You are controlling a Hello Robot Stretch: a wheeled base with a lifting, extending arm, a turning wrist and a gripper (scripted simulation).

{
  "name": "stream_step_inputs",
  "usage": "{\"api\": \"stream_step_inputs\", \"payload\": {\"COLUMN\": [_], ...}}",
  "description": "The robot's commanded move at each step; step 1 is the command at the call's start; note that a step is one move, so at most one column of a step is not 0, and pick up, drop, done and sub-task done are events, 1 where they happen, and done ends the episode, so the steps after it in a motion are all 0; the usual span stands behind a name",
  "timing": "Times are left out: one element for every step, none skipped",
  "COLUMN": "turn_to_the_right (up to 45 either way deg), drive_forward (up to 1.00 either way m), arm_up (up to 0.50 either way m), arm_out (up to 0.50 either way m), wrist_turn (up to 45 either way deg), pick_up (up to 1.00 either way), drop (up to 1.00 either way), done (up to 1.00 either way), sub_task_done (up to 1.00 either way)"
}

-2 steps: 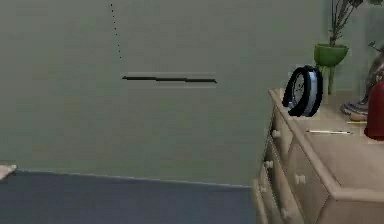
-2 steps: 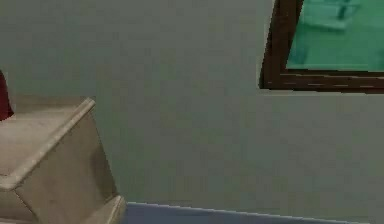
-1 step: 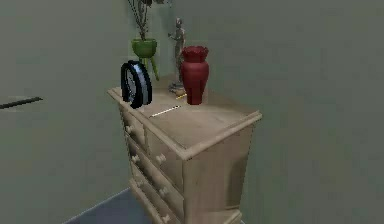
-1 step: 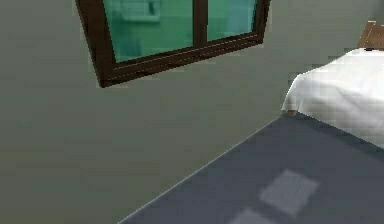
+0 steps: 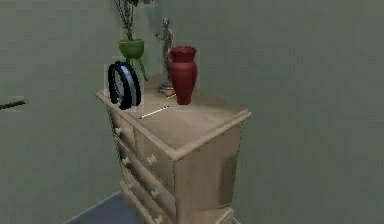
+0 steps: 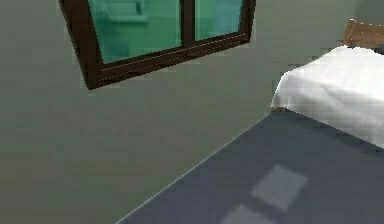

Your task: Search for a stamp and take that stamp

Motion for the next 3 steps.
{"api": "stream_step_inputs", "payload": {"turn_to_the_right": [0.0,-45.0,-45.0], "drive_forward": [0.40,0.00,0.00], "arm_up": [0.00,0.00,0.00], "arm_out": [0.00,0.00,0.00], "wrist_turn": [0.0,0.0,0.0], "pick_up": [0.00,0.00,0.00], "drop": [0.00,0.00,0.00], "done": [0.00,0.00,0.00], "sub_task_done": [0.00,0.00,0.00]}}
